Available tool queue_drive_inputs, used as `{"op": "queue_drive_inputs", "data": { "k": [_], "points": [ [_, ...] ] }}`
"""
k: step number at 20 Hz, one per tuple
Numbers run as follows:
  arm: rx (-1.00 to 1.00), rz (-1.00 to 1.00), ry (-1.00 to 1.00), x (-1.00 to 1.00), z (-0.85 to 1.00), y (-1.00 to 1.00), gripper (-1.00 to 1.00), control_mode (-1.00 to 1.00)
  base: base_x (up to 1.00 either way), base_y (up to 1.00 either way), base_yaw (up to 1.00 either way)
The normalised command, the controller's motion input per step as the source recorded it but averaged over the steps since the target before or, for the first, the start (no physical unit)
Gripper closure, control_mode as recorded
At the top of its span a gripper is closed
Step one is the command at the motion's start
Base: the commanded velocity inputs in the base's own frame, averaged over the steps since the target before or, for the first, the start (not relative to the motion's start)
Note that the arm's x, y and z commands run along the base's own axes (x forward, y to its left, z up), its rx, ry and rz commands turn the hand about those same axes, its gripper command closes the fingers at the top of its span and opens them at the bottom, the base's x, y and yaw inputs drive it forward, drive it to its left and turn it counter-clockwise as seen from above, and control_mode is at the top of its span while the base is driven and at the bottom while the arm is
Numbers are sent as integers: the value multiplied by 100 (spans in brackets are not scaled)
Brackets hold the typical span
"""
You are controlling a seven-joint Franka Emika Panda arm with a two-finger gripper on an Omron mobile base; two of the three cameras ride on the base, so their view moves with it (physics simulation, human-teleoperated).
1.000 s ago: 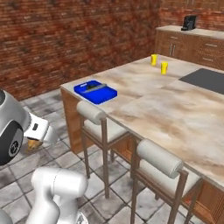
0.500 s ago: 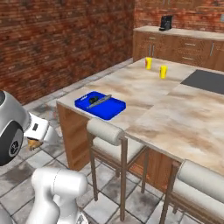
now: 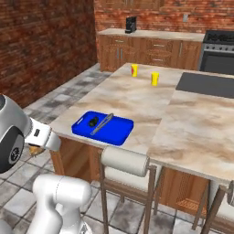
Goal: Gather the onion and eggplant from the fridge and place them on a tray on the dining counter. Then gather the chicken drumstick and steak from the fridge and place them on the other tray.
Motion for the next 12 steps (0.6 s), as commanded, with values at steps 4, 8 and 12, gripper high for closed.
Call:
{"op": "queue_drive_inputs", "data": {
  "k": [4,8,12],
  "points": [
    [0,0,0,0,0,0,100,100,61,58,-45],
    [0,0,0,0,0,0,100,100,45,14,-39],
    [0,0,0,0,0,0,100,100,45,0,-30]
  ]
}}
